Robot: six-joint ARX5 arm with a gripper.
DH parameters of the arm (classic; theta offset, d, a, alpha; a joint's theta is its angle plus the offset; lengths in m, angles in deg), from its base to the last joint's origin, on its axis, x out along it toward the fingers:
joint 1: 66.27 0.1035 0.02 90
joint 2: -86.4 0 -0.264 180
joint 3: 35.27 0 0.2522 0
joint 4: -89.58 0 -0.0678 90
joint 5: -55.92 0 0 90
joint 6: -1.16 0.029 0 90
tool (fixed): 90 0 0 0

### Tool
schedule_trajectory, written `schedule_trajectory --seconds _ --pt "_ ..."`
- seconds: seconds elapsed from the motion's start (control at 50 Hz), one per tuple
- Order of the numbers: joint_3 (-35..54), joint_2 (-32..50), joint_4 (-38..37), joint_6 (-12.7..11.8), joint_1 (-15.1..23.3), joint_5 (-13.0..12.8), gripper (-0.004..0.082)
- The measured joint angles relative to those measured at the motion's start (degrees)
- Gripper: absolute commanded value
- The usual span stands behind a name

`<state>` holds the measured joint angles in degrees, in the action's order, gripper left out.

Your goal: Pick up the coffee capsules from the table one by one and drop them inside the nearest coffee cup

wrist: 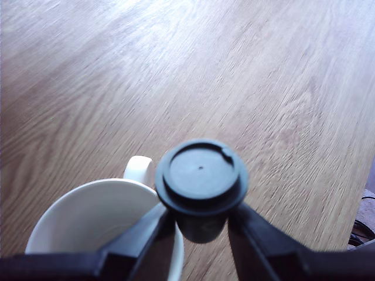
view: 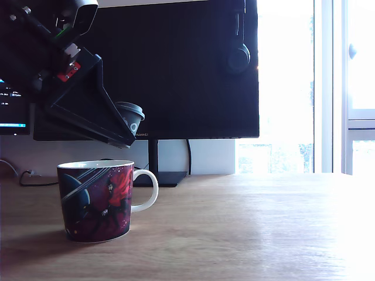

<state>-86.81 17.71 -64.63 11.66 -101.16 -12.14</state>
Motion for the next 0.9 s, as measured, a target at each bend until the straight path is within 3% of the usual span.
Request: schedule_trajectory --seconds 0.68,0.9 --pt "0.0 0.0 1.6 0.0 0.1 -0.5 0.0185" --pt "0.0 5.4 8.3 0.0 0.1 -3.4 0.0183"
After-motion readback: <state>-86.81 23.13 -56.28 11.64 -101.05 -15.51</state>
